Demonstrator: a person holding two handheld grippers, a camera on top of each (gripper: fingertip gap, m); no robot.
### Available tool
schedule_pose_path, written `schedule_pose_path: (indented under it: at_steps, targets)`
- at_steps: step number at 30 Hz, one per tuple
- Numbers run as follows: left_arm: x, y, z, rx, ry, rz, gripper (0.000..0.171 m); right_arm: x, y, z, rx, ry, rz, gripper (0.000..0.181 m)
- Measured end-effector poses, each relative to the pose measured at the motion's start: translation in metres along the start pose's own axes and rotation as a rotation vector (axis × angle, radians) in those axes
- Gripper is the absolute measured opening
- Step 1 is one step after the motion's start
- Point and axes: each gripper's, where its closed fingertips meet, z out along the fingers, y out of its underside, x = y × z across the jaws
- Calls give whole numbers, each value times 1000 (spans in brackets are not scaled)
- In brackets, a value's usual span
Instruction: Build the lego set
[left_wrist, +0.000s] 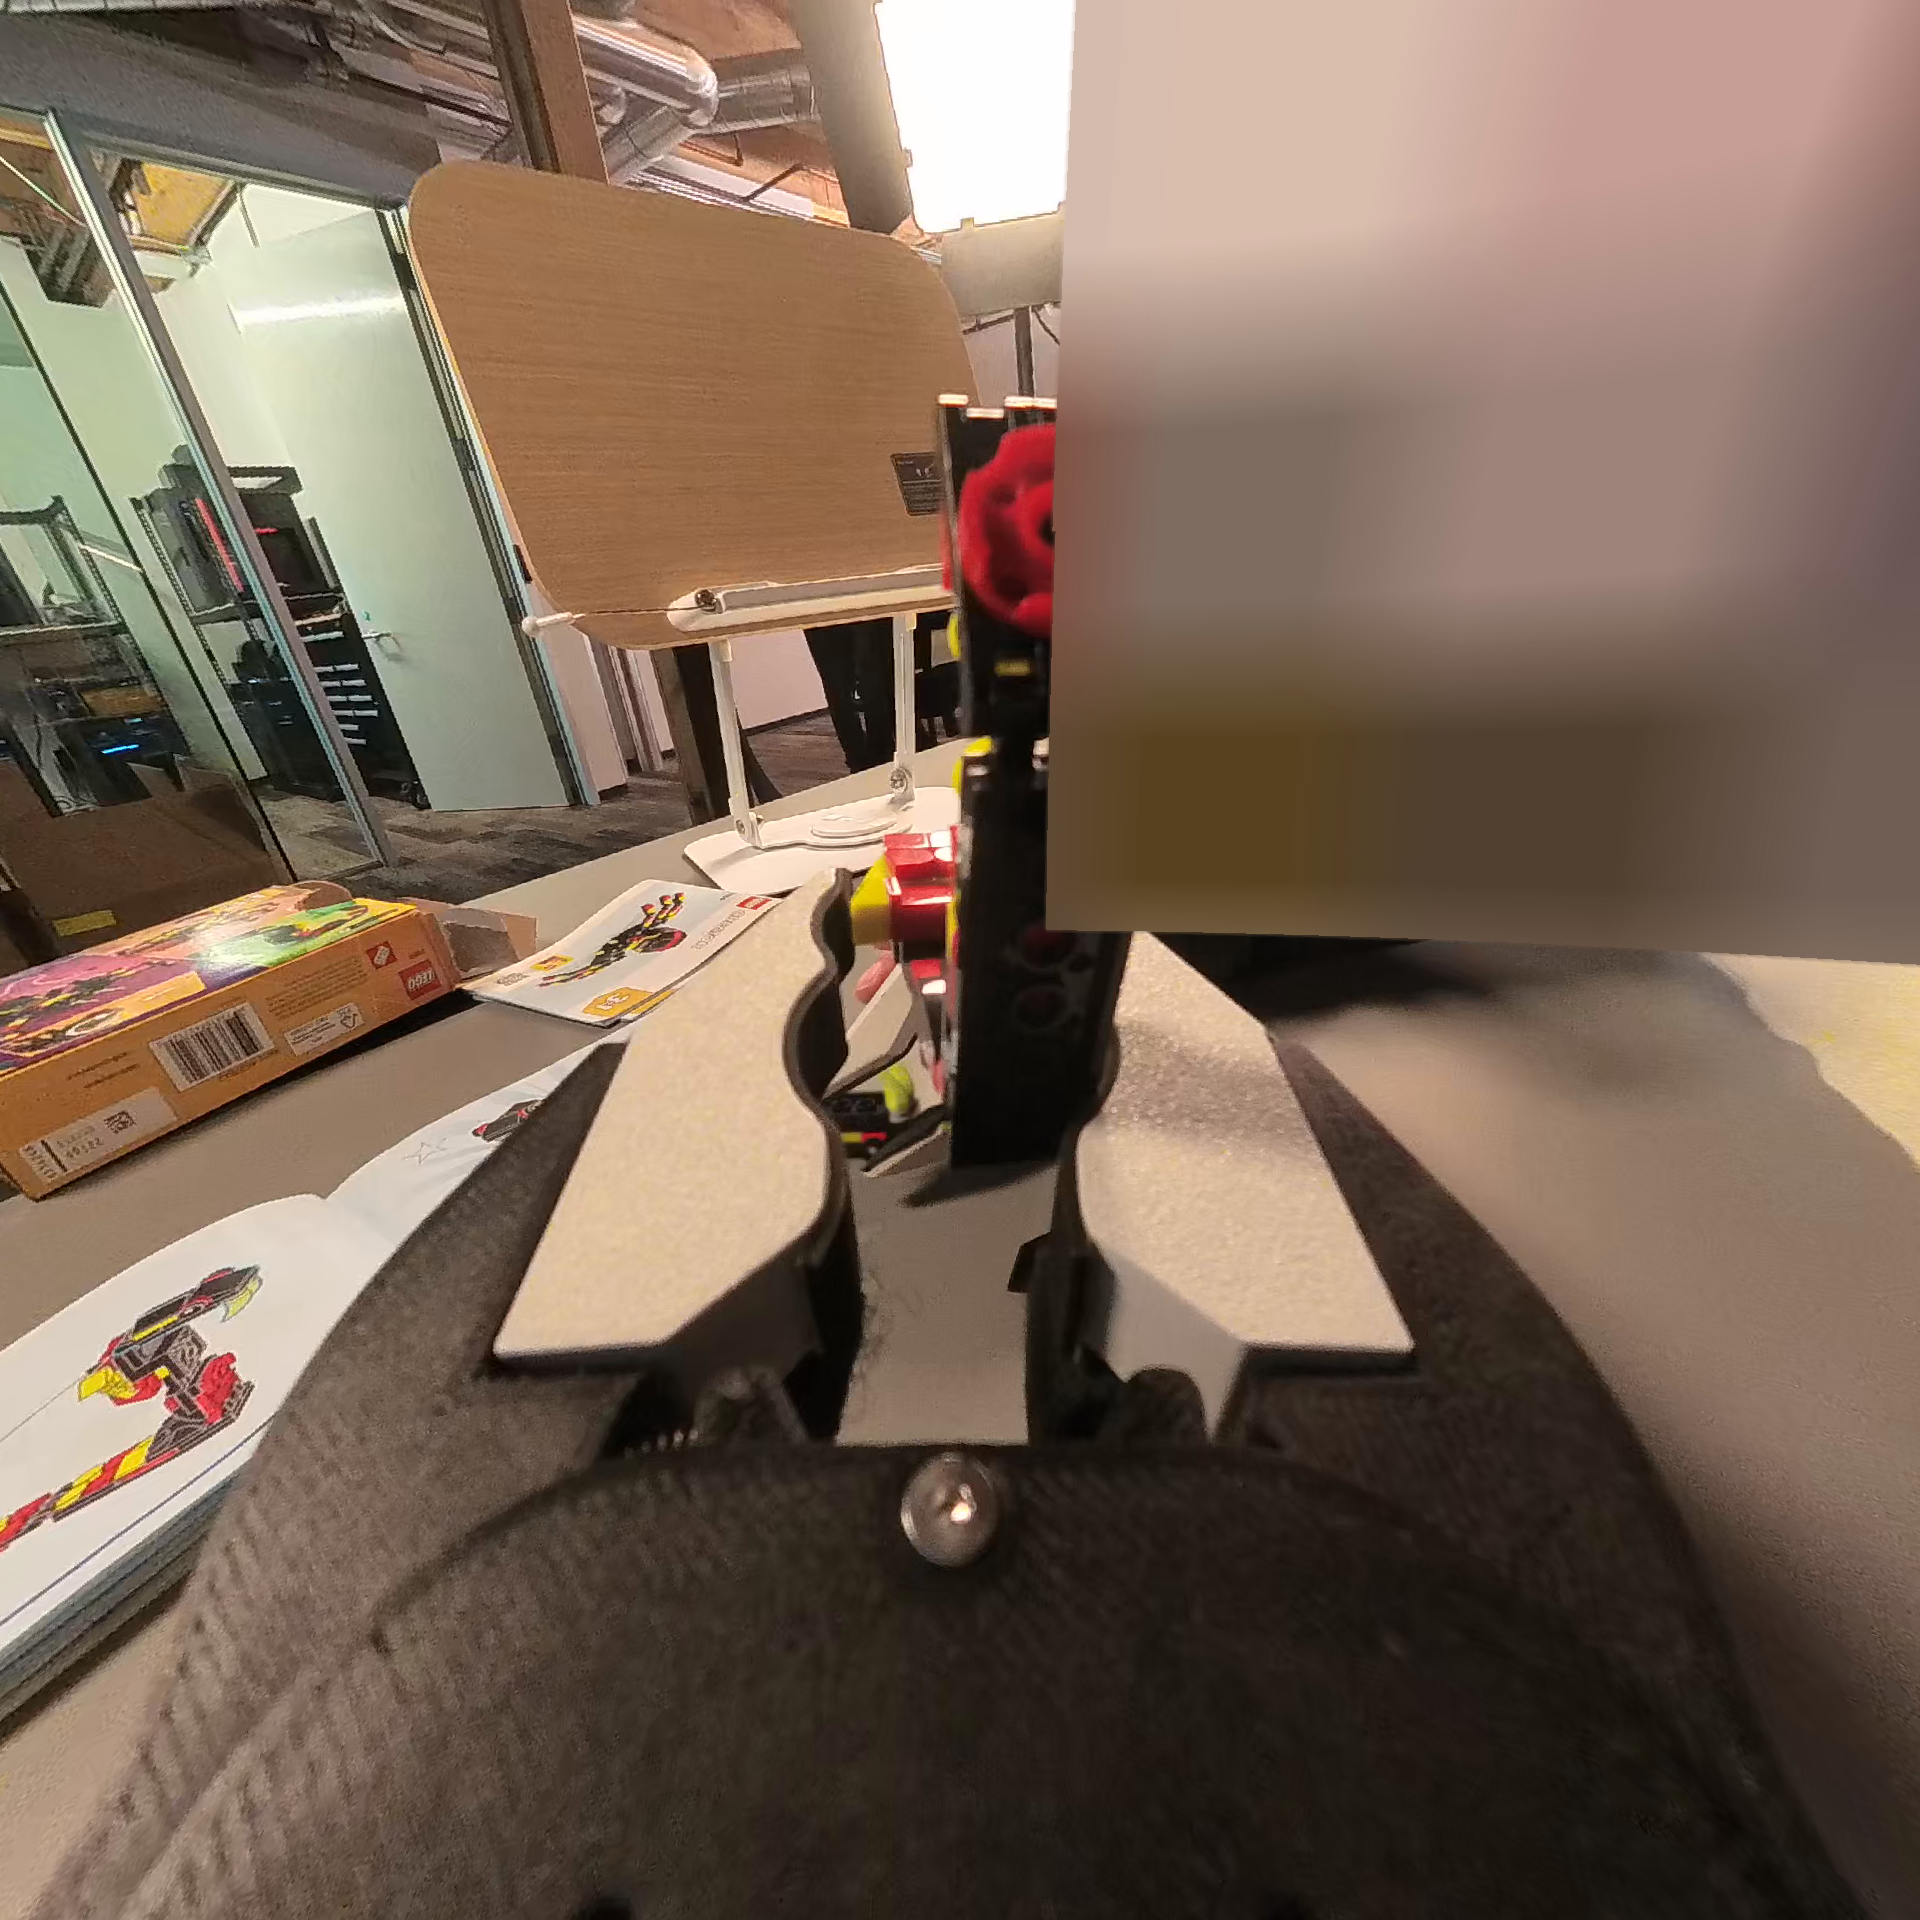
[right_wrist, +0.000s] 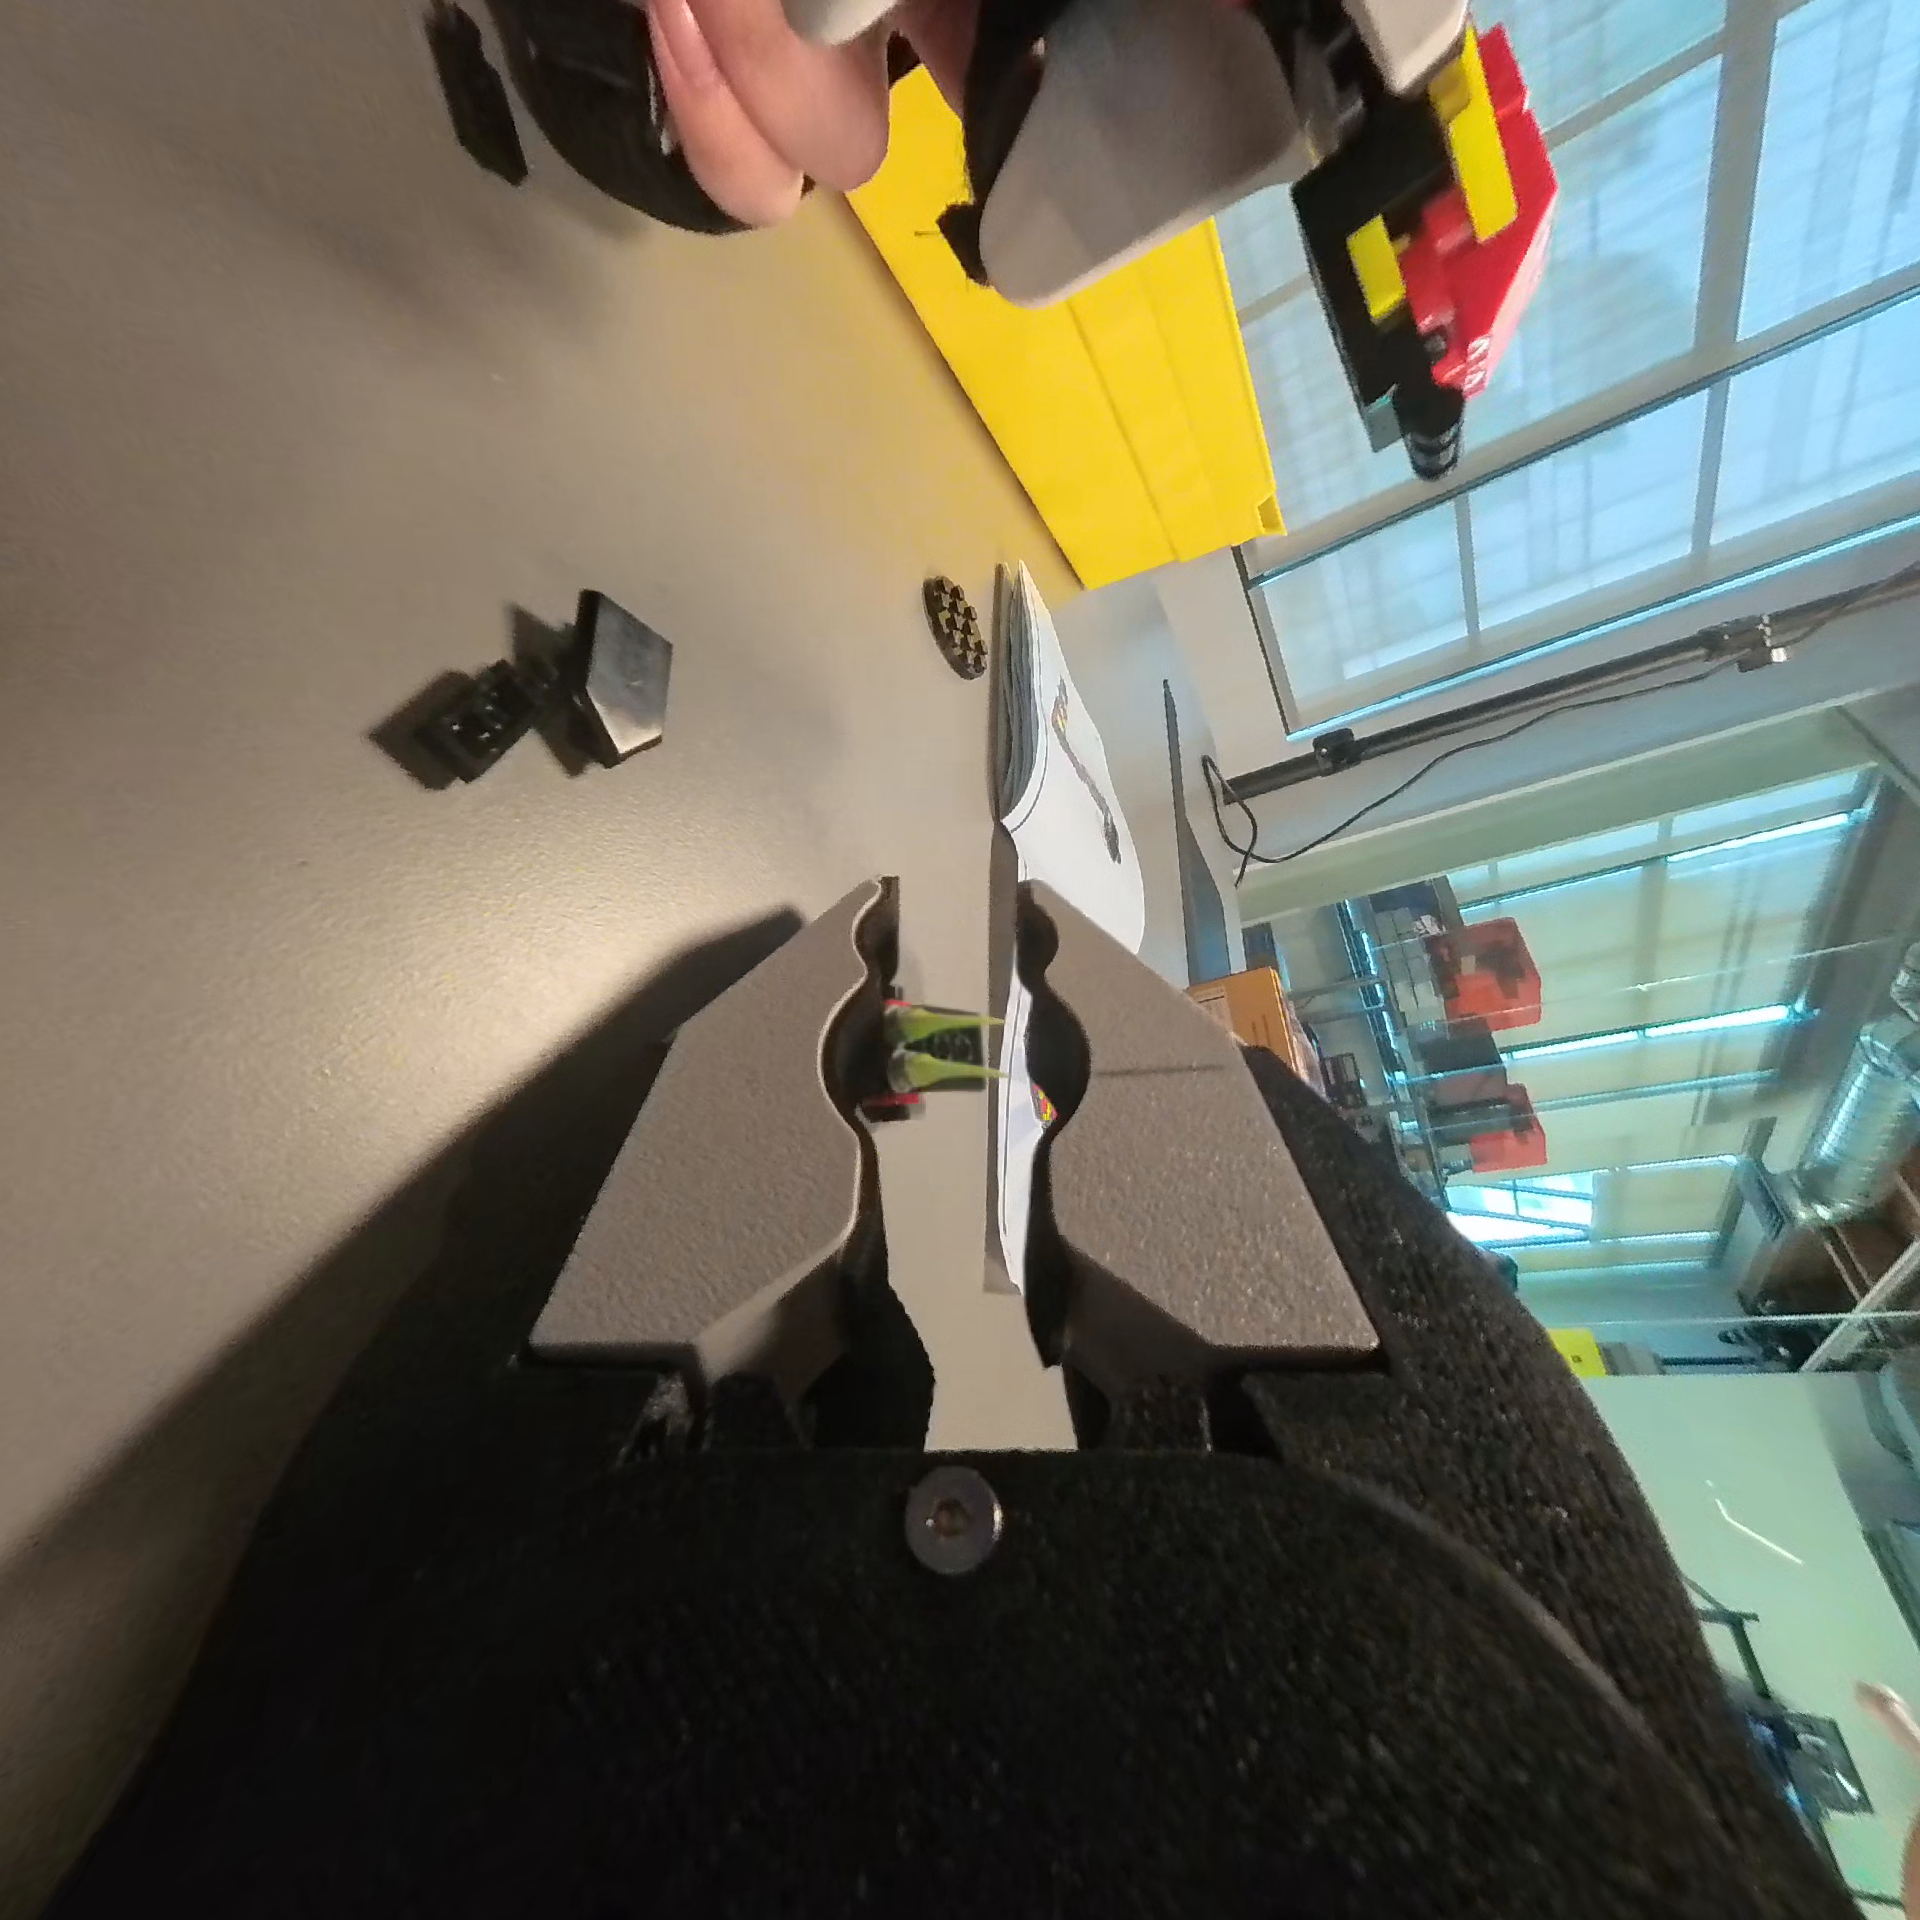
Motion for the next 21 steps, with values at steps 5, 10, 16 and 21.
schedule_pose_path:
  at_steps: [5, 10, 16, 21]
  targets:
    - [0, 0, 1, 0, 0, 0, 35, 1, -6, -2, 33, 19, -21, 26]
    - [-1, 0, 2, -1, -1, 1, 35, 5, -14, -6, 68, 78, -103, 26]
    - [-3, -4, 4, 23, -8, -86, 35, 13, -22, -11, 99, 158, -176, 26]
    - [-23, -16, -5, 152, 37, -426, 35, 15, -23, -11, 99, 174, -182, 26]
